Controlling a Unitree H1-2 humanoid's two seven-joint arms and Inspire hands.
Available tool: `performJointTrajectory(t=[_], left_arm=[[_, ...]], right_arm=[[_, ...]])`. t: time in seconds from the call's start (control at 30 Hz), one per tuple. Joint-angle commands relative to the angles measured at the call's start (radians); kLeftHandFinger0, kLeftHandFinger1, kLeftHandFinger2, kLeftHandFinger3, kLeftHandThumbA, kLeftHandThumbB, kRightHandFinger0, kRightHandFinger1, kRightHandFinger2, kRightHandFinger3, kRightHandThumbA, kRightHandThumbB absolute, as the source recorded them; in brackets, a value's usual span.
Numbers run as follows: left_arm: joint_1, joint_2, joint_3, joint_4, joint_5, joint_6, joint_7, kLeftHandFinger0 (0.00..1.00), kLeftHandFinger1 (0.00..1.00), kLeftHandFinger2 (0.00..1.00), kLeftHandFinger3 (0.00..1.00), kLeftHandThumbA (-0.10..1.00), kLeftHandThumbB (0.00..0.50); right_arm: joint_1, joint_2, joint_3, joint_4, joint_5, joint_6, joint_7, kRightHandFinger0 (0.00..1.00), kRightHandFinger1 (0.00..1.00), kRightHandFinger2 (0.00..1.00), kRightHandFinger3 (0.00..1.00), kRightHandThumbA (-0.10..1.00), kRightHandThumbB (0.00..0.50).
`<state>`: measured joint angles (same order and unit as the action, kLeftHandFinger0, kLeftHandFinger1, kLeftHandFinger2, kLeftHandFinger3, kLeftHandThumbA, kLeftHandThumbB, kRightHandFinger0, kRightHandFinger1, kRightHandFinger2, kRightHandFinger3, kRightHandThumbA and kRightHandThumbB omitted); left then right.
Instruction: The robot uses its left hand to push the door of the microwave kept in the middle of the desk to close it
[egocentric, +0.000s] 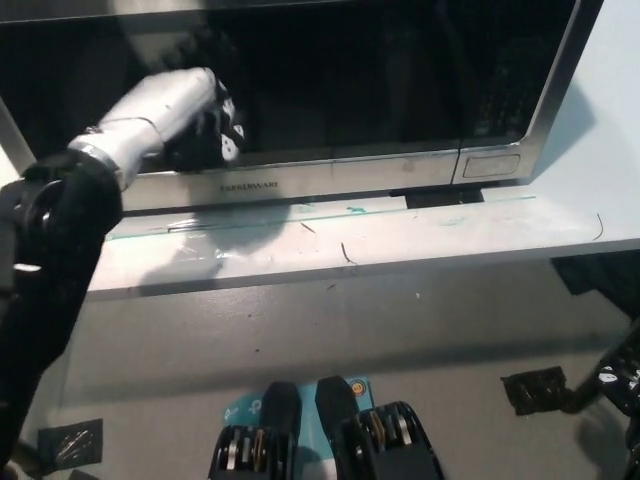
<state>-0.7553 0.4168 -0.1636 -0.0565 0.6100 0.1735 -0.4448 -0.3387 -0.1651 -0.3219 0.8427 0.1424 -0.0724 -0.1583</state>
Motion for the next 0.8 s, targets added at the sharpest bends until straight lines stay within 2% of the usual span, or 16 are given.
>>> performJointTrajectory(t=[0.0, 0.03, 0.07, 0.1, 0.17, 0.2, 0.27, 0.37, 0.43, 0.47, 0.53, 0.57, 0.63, 0.7, 0.77], left_arm=[[0.046, -0.001, 0.048, -0.141, -0.034, 0.021, 0.045, 0.00, 0.01, 0.04, 0.09, -0.10, 0.043], [0.052, -0.002, 0.051, -0.151, -0.036, 0.022, 0.043, 0.00, 0.00, 0.03, 0.09, -0.10, 0.043], [0.097, -0.014, 0.078, -0.217, -0.073, 0.020, 0.050, 0.00, 0.00, 0.00, 0.03, -0.10, 0.050], [0.152, -0.024, 0.101, -0.290, -0.089, -0.005, 0.078, 0.00, 0.00, 0.00, 0.04, -0.10, 0.073], [0.179, -0.035, 0.119, -0.314, -0.113, -0.034, 0.090, 0.00, 0.00, 0.00, 0.03, -0.10, 0.085], [0.200, -0.032, 0.128, -0.343, -0.130, -0.038, 0.081, 0.00, 0.00, 0.01, 0.05, -0.10, 0.067], [0.255, -0.034, 0.150, -0.430, -0.154, 0.016, 0.047, 0.00, 0.02, 0.05, 0.09, -0.10, 0.049], [0.327, -0.021, 0.157, -0.521, -0.195, 0.073, -0.007, 0.00, 0.03, 0.06, 0.10, -0.10, 0.081], [0.338, -0.017, 0.154, -0.532, -0.198, 0.086, -0.016, 0.00, 0.03, 0.05, 0.09, -0.10, 0.084], [0.386, -0.007, 0.142, -0.529, -0.184, 0.080, -0.024, 0.00, 0.04, 0.07, 0.11, -0.10, 0.099], [0.431, -0.005, 0.138, -0.506, -0.194, 0.064, -0.016, 0.00, 0.00, 0.02, 0.10, -0.10, 0.098], [0.453, -0.011, 0.140, -0.474, -0.196, 0.026, 0.010, 0.00, 0.00, 0.00, 0.09, -0.10, 0.111], [0.462, -0.020, 0.139, -0.449, -0.185, 0.017, 0.027, 0.00, 0.00, 0.00, 0.07, -0.10, 0.115], [0.498, -0.026, 0.134, -0.413, -0.149, 0.016, 0.047, 0.00, 0.03, 0.06, 0.17, -0.10, 0.092], [0.539, -0.042, 0.144, -0.353, -0.161, -0.007, 0.079, 0.00, 0.02, 0.07, 0.21, -0.10, 0.081]], right_arm=[[-0.011, -0.011, -0.005, -0.026, 0.018, -0.010, -0.003, 0.82, 0.77, 0.80, 0.78, 0.36, 0.000], [-0.012, -0.011, -0.005, -0.025, 0.019, -0.011, -0.002, 0.83, 0.77, 0.80, 0.78, 0.35, 0.000], [-0.017, -0.014, -0.002, -0.015, 0.015, -0.015, -0.001, 0.81, 0.75, 0.79, 0.76, 0.36, 0.000], [-0.021, -0.018, 0.001, -0.004, 0.015, -0.027, 0.007, 0.82, 0.76, 0.79, 0.76, 0.36, 0.000], [-0.022, -0.018, 0.000, -0.004, 0.017, -0.023, 0.007, 0.79, 0.74, 0.78, 0.73, 0.36, 0.000], [-0.023, -0.018, -0.001, -0.006, 0.016, -0.019, 0.004, 0.80, 0.75, 0.78, 0.73, 0.36, 0.000], [-0.021, -0.017, 0.001, -0.011, 0.013, -0.017, 0.002, 0.87, 0.83, 0.85, 0.74, 0.37, 0.000], [-0.028, -0.020, -0.004, 0.011, 0.019, -0.030, 0.003, 0.86, 0.82, 0.84, 0.76, 0.36, 0.000], [-0.032, -0.020, -0.006, 0.017, 0.022, -0.035, 0.005, 0.86, 0.82, 0.84, 0.76, 0.36, 0.000], [-0.030, -0.017, -0.002, 0.004, 0.017, -0.031, 0.001, 0.87, 0.82, 0.83, 0.73, 0.37, 0.000], [-0.034, -0.018, -0.004, 0.000, 0.022, -0.027, 0.007, 0.89, 0.83, 0.83, 0.74, 0.38, 0.000], [-0.041, -0.023, -0.007, 0.014, 0.028, -0.040, 0.016, 0.84, 0.79, 0.81, 0.74, 0.39, 0.000], [-0.057, -0.027, -0.018, 0.035, 0.043, -0.056, 0.023, 0.82, 0.77, 0.79, 0.73, 0.39, 0.000], [-0.066, -0.029, -0.023, 0.034, 0.046, -0.047, 0.015, 0.79, 0.74, 0.76, 0.72, 0.42, 0.000], [-0.063, -0.029, -0.023, 0.017, 0.049, -0.035, 0.017, 0.78, 0.74, 0.77, 0.75, 0.42, 0.000]])
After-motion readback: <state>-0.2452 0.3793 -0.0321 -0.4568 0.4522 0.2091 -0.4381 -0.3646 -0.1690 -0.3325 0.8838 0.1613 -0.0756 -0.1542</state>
